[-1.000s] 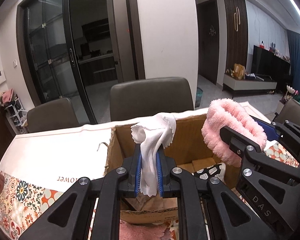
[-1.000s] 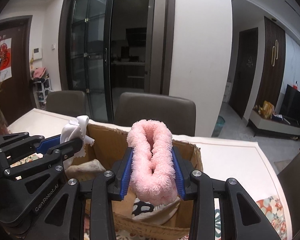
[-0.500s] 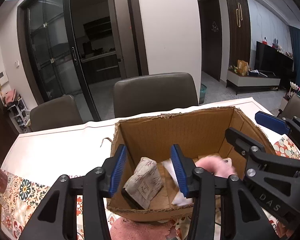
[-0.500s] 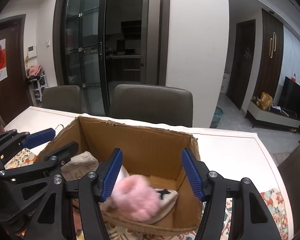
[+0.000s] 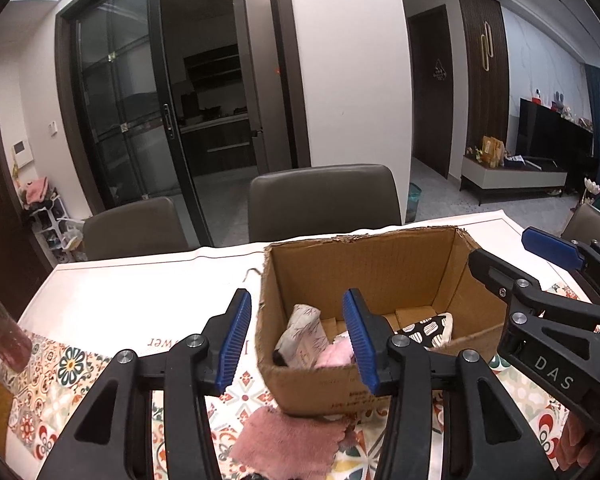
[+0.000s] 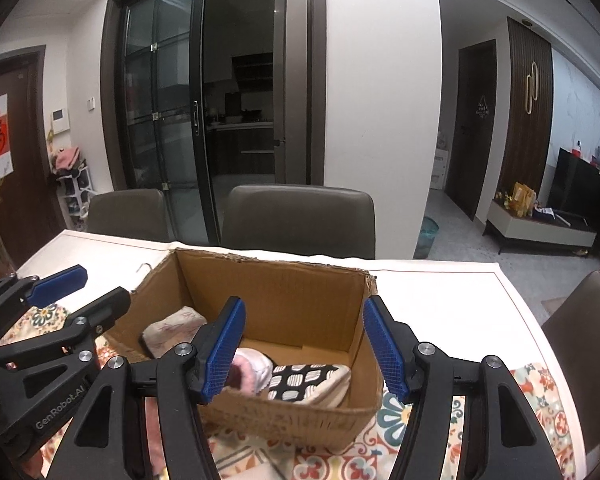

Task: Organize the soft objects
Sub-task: 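Open both tools to drop the cloth and headband into the box, withdraw, then move both tools toward the scarves and white pad beside the box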

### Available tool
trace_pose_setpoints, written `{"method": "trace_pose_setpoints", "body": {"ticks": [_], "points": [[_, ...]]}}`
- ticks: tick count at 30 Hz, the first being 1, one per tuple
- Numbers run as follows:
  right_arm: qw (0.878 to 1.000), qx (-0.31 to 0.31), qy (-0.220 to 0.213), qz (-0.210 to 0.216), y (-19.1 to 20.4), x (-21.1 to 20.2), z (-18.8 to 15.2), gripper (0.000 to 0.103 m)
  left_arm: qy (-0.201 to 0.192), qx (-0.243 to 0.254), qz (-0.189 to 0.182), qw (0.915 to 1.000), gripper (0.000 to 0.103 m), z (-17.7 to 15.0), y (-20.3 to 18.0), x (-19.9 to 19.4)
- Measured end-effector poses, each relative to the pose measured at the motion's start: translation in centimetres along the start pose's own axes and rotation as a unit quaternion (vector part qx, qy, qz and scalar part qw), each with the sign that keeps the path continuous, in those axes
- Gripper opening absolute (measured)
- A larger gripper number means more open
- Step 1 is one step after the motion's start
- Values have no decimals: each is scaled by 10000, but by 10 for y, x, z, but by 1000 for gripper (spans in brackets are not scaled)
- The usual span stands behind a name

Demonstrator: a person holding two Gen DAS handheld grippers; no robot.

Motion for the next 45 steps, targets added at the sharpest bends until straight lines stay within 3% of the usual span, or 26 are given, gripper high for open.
{"method": "trace_pose_setpoints", "body": {"ticks": [21,24,45], "points": [[9993,103,227,262,16,-43,-34,63,59,-113,460,9989,54,-37,14,-71],[9992,113,252,277,17,-48,-40,71,65,-116,504,9986,55,-43,14,-79],[9968,118,585,527,34,-67,-90,72,261,-382,721,9963,68,-99,20,-113]]}}
Point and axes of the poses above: each gripper's, at about its wrist camera, not at the fingertips, and x roughly the way its jaws point, y to its left, z to its top, the point moved 6 cm from there along x, roughly the way its jaws point, and after that the axes turned 4 degrees about -z, right-handed, at the moved point
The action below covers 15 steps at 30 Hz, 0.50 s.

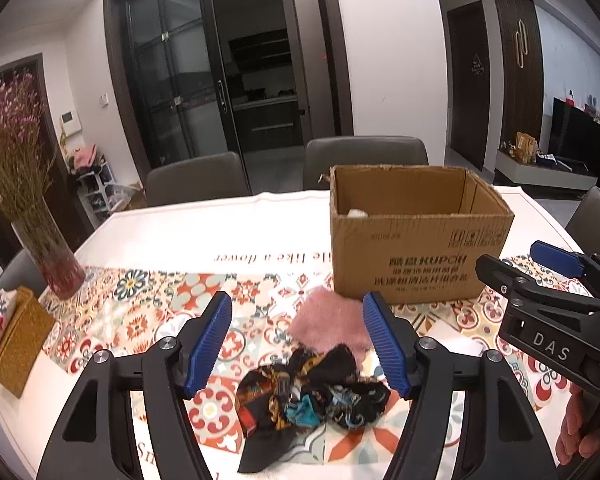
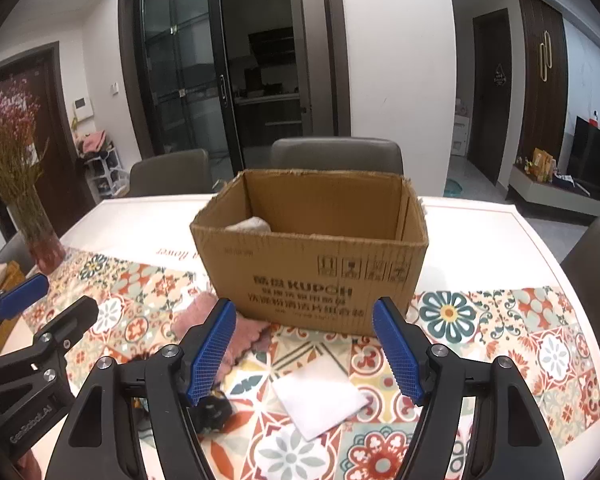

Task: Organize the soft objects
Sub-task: 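Move both tools toward the scarves and white pad beside the box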

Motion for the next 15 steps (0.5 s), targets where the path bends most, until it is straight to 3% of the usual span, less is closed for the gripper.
{"method": "trace_pose_setpoints", "body": {"ticks": [10,15], "points": [[9996,-94,283,-26,5,8,-30,72,335,-102,-80,9994,73,-37,4,3],[9990,-96,442,-54,4,13,-43,72,475,-186,-150,9986,81,-55,2,5]]}}
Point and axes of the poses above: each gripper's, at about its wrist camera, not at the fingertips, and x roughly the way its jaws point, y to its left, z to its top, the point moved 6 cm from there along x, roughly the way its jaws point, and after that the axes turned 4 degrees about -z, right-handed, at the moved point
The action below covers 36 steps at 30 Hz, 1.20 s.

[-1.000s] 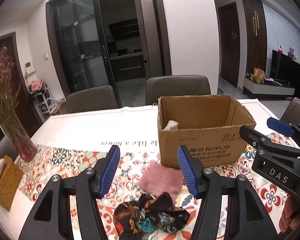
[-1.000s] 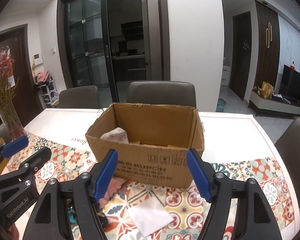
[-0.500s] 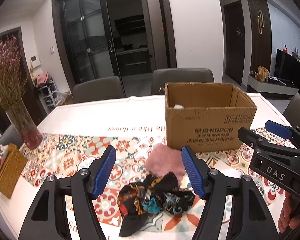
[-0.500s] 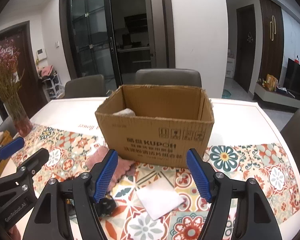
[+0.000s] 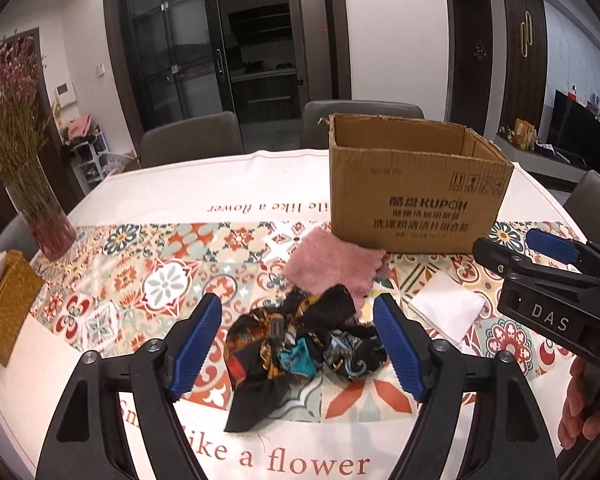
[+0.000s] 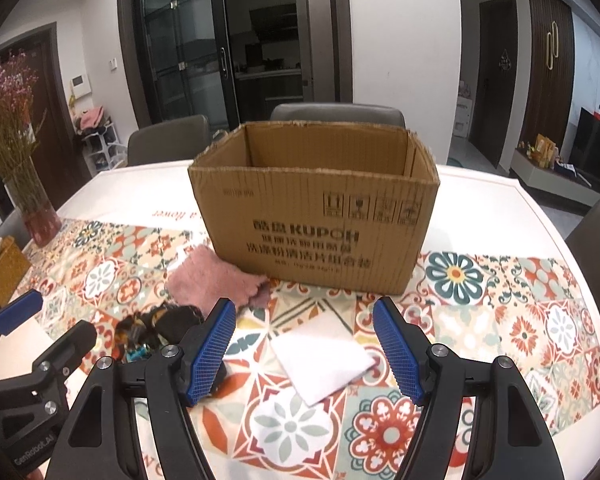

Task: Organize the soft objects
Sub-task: 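Move both tools toward the scarves and white pad beside the box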

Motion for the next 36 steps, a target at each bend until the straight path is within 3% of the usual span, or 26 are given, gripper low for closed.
{"method": "trace_pose_setpoints", "body": {"ticks": [18,36], "points": [[9975,76,696,115,1,39,-42,72,401,-59,-130,9991,90,-39,-2,36],[9936,-43,1130,24,0,96,-56,72,881,-64,-273,9957,90,-53,-4,94]]}}
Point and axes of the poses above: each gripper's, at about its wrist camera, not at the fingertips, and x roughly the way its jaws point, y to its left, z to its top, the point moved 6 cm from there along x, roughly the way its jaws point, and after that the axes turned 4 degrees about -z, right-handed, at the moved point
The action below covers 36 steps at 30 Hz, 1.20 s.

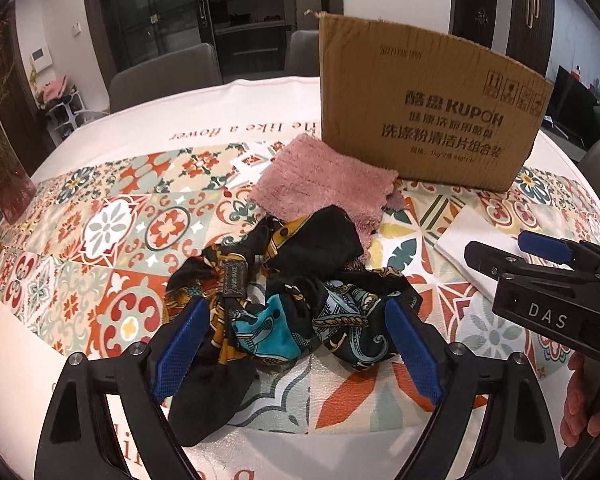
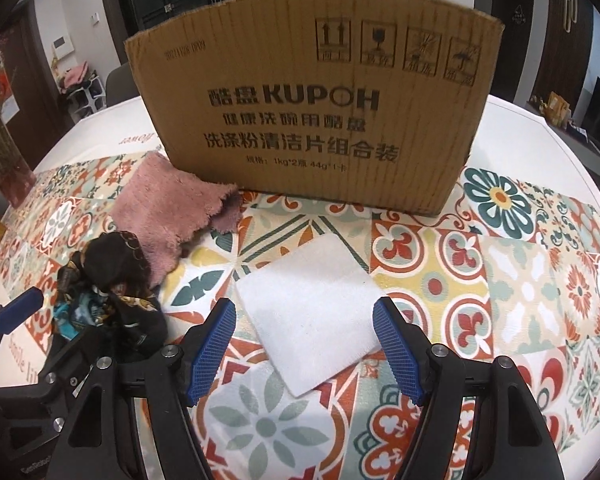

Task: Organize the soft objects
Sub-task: 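Move both tools toward the scarves and white pad beside the box, then grasp the dark scarves with left tool while right tool grasps the white pad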

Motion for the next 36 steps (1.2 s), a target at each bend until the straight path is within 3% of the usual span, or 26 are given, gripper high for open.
{"method": "trace_pose_setpoints", "body": {"ticks": [16,19,24,28,36], "points": [[9995,-235,60,-218,10,19,-5,72,247,-151,-47,9996,89,-6,4,32],[9990,-327,19,-302,15,22,-5,72,265,-218,-70,9994,83,-7,5,34],[9991,-297,-9,-307,17,24,-4,69,264,-345,-187,9989,64,-7,5,36],[9992,-236,-37,-319,14,22,-3,49,228,-308,-227,9990,49,-6,3,34],[9997,-46,24,-246,-2,15,-4,25,213,-187,-206,9994,24,-6,-3,28]]}}
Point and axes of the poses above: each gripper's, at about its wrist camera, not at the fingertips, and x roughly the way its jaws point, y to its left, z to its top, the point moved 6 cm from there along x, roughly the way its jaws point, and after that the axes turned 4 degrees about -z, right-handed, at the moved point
